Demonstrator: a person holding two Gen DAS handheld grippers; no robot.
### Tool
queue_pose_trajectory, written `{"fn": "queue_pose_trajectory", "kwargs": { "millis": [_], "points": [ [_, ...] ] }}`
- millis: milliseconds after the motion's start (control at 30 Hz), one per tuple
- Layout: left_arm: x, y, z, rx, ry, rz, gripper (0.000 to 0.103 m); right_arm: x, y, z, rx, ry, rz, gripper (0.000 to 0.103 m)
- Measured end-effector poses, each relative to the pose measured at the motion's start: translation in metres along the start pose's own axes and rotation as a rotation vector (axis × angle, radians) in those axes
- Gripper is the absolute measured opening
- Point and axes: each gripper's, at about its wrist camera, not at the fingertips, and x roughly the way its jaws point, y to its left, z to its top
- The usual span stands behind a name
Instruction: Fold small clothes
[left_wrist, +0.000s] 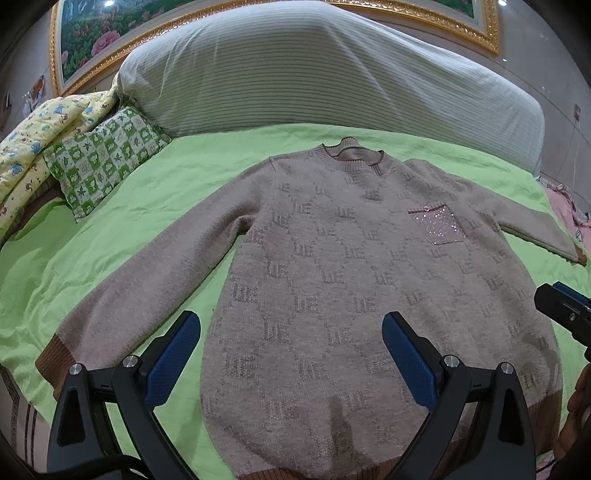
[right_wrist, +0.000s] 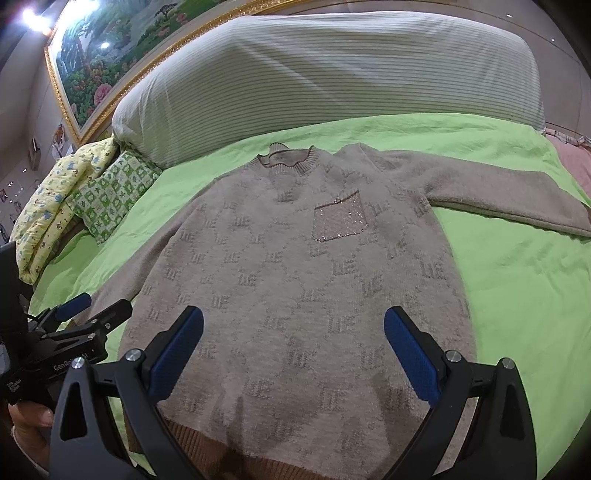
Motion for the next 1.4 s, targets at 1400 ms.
{"fn": "queue_pose_trajectory", "kwargs": {
  "millis": [1400],
  "points": [
    [0.059,0.001,0.055,0.004,0.077,-0.071,0.099,-0.001,-0.109,0.023,0.241,-0.04,-0.089,0.098]
  ]
}}
